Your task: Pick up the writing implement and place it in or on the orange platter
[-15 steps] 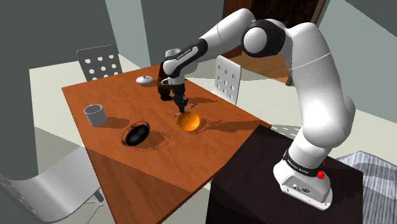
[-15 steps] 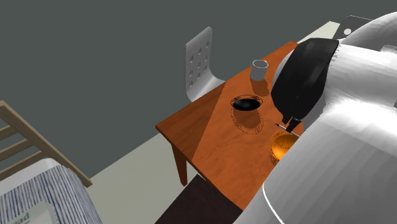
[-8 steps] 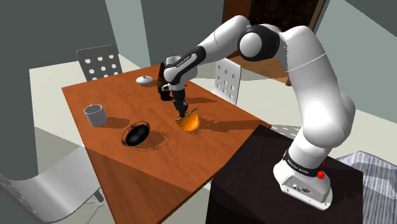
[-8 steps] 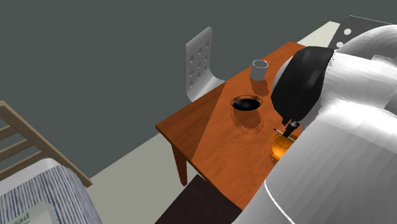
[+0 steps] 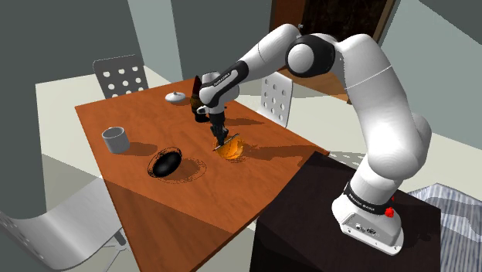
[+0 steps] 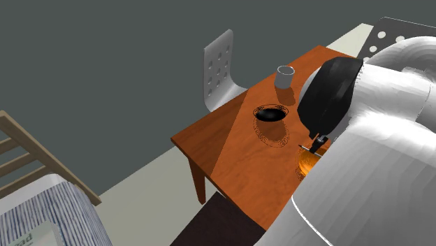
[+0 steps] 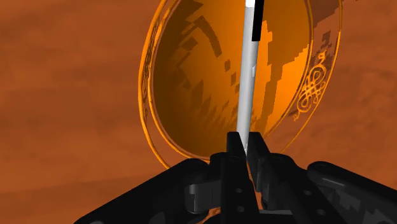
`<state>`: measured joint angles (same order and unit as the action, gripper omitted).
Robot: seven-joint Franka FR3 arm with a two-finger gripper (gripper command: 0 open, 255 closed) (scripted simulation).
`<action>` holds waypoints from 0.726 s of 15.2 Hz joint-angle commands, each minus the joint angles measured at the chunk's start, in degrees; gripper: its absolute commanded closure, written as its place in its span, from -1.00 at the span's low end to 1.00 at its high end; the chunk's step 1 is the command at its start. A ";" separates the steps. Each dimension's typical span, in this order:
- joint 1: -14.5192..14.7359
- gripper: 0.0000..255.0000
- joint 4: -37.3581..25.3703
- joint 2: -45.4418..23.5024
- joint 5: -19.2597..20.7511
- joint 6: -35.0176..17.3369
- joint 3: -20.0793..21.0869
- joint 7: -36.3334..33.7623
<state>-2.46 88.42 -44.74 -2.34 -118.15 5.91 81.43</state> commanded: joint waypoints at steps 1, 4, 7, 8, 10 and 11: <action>0.00 1.00 0.00 -0.01 0.00 -0.01 0.00 0.00; 0.00 -1.00 0.00 0.00 0.00 0.00 0.00 0.00; 0.00 -1.00 0.00 0.00 0.00 0.00 0.00 0.00; 0.00 -1.00 0.00 0.00 0.00 0.00 0.00 0.00; -0.19 -1.00 -1.87 1.31 -0.01 3.18 0.01 0.00; -0.27 -1.00 -2.95 1.87 -0.01 4.83 0.01 -0.01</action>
<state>-2.70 86.57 -43.16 -2.37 -114.78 5.92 81.44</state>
